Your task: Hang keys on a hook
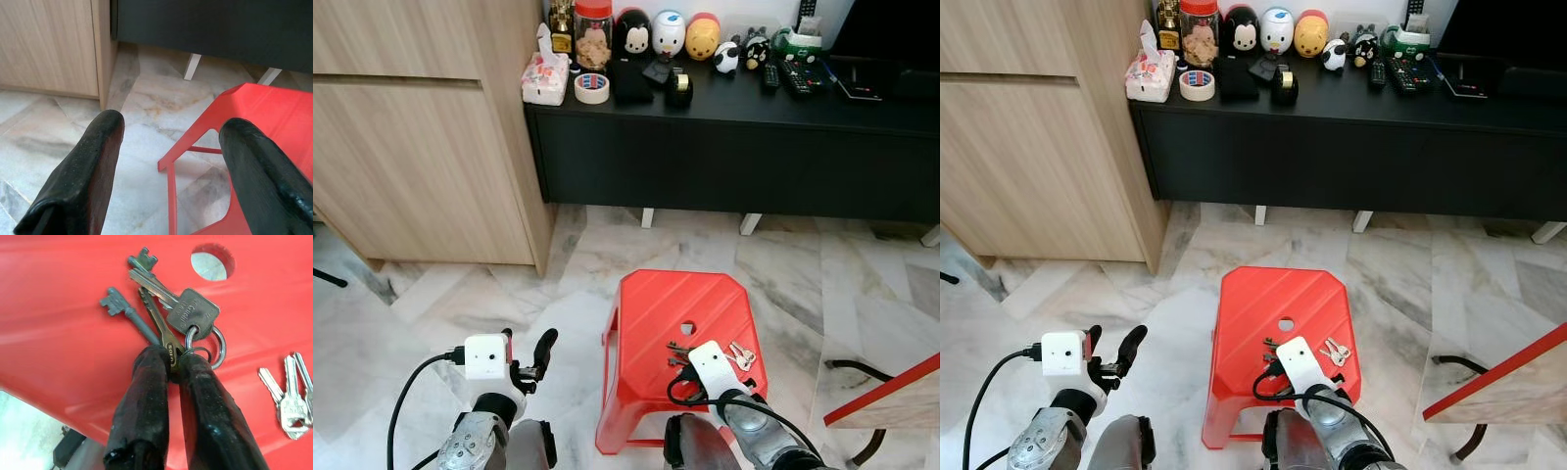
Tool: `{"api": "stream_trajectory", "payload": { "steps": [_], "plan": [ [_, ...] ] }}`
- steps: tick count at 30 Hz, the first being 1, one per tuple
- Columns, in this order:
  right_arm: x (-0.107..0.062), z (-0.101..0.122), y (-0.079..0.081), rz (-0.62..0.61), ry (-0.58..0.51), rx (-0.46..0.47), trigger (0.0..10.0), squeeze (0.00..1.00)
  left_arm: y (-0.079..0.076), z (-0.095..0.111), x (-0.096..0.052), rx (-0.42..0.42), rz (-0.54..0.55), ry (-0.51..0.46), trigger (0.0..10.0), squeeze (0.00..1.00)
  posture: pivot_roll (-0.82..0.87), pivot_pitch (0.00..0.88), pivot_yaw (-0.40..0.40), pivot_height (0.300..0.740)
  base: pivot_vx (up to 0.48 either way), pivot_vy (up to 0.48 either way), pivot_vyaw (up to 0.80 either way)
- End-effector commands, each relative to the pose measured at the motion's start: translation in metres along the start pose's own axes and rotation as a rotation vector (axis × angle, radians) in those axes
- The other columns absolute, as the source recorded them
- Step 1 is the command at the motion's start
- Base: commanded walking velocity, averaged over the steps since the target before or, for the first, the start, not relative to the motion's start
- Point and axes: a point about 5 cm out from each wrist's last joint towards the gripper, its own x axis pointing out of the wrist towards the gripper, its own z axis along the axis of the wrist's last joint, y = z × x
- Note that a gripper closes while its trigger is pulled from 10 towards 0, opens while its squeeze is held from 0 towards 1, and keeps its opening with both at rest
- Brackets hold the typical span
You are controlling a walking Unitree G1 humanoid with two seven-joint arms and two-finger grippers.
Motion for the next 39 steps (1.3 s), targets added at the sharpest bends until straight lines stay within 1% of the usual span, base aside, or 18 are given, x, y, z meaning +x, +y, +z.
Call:
{"api": "stream_trajectory", "payload": {
  "steps": [1,2,5,7,8,11,14,16,17,18,20,21,22,23,24,27,34,39],
  "plan": [
    [0.001,0.004,0.002,0.013,-0.009,0.004,0.0,0.00,-0.002,-0.003,0.000,0.001,-0.005,0.013,10.0,0.00,0.04,0.160,-0.101,0.626,0.000,0.000,0.00],
    [0.002,0.012,0.002,0.017,-0.053,0.007,0.0,0.00,-0.002,-0.002,0.002,0.001,-0.005,0.011,10.0,0.00,0.04,0.153,-0.101,0.626,0.000,0.000,0.00],
    [0.002,0.021,-0.001,0.006,-0.105,0.023,0.0,0.00,-0.003,-0.002,0.004,0.002,-0.005,0.007,10.0,0.00,0.04,0.146,-0.102,0.626,0.000,0.000,0.00],
    [0.001,0.025,-0.007,-0.021,-0.139,0.043,0.0,0.00,-0.003,-0.001,0.006,0.000,-0.005,0.003,10.0,0.00,0.04,0.140,-0.102,0.626,0.000,0.000,0.00],
    [0.000,0.029,-0.013,-0.050,-0.171,0.078,0.0,0.00,-0.003,-0.001,0.008,-0.001,-0.006,0.001,10.0,0.00,0.03,0.134,-0.102,0.626,0.000,0.000,0.00],
    [-0.002,0.034,-0.019,-0.068,-0.213,0.113,0.0,0.00,-0.004,-0.002,0.010,-0.002,-0.008,0.000,10.0,0.00,0.02,0.124,-0.101,0.626,0.000,0.000,0.00],
    [-0.005,0.036,-0.020,-0.067,-0.250,0.117,0.0,0.00,-0.006,-0.003,0.013,-0.005,-0.014,-0.001,10.0,0.00,0.01,0.114,-0.100,0.626,0.000,0.000,0.00],
    [-0.007,0.034,-0.019,-0.066,-0.250,0.120,0.0,0.00,-0.006,-0.003,0.015,-0.007,-0.016,-0.002,10.0,0.00,0.01,0.110,-0.099,0.626,0.000,0.000,0.00],
    [-0.007,0.031,-0.018,-0.068,-0.229,0.114,3.8,0.00,-0.008,-0.003,0.017,-0.008,-0.019,-0.005,10.0,0.00,0.00,0.104,-0.099,0.626,0.000,0.000,0.00],
    [-0.006,0.027,-0.017,-0.061,-0.200,0.110,10.0,0.00,-0.009,-0.002,0.019,-0.009,-0.022,-0.009,10.0,0.00,0.00,0.103,-0.099,0.626,0.000,0.000,0.00],
    [-0.005,0.025,-0.015,-0.048,-0.182,0.102,10.0,0.00,-0.009,-0.002,0.019,-0.010,-0.023,-0.010,10.0,0.00,0.00,0.102,-0.098,0.626,0.000,0.000,0.00],
    [-0.003,0.022,-0.013,-0.012,-0.147,0.071,10.0,0.00,-0.010,-0.001,0.021,-0.011,-0.025,-0.015,10.0,0.00,0.01,0.103,-0.101,0.626,0.000,0.000,0.00],
    [-0.003,0.021,-0.012,-0.002,-0.138,0.058,10.0,0.49,-0.011,-0.001,0.021,-0.011,-0.025,-0.016,10.0,0.00,0.01,0.103,-0.102,0.626,0.000,0.000,0.00],
    [-0.002,0.021,-0.011,0.008,-0.129,0.044,10.0,0.49,-0.011,-0.001,0.021,-0.011,-0.026,-0.017,10.0,0.00,0.01,0.103,-0.102,0.626,0.000,0.000,0.00],
    [-0.002,0.022,-0.011,0.016,-0.120,0.026,10.0,1.00,-0.010,-0.001,0.021,-0.011,-0.025,-0.019,10.0,0.00,0.02,0.104,-0.104,0.626,0.000,0.000,0.00],
    [0.001,0.027,-0.012,0.033,-0.112,0.021,10.0,1.00,-0.008,-0.001,0.019,-0.011,-0.016,-0.022,10.0,0.00,0.02,0.107,-0.107,0.626,0.000,0.000,0.00],
    [0.005,0.040,-0.014,0.066,-0.098,-0.059,10.0,1.00,-0.006,-0.002,0.014,-0.009,-0.005,-0.023,10.0,0.00,0.03,0.123,-0.115,0.626,0.000,0.000,0.00],
    [0.006,0.043,-0.015,0.068,-0.092,-0.062,10.0,1.00,-0.006,-0.002,0.011,-0.009,-0.003,-0.021,10.0,0.00,0.04,0.132,-0.117,0.626,0.000,0.000,0.00]
  ]
}}
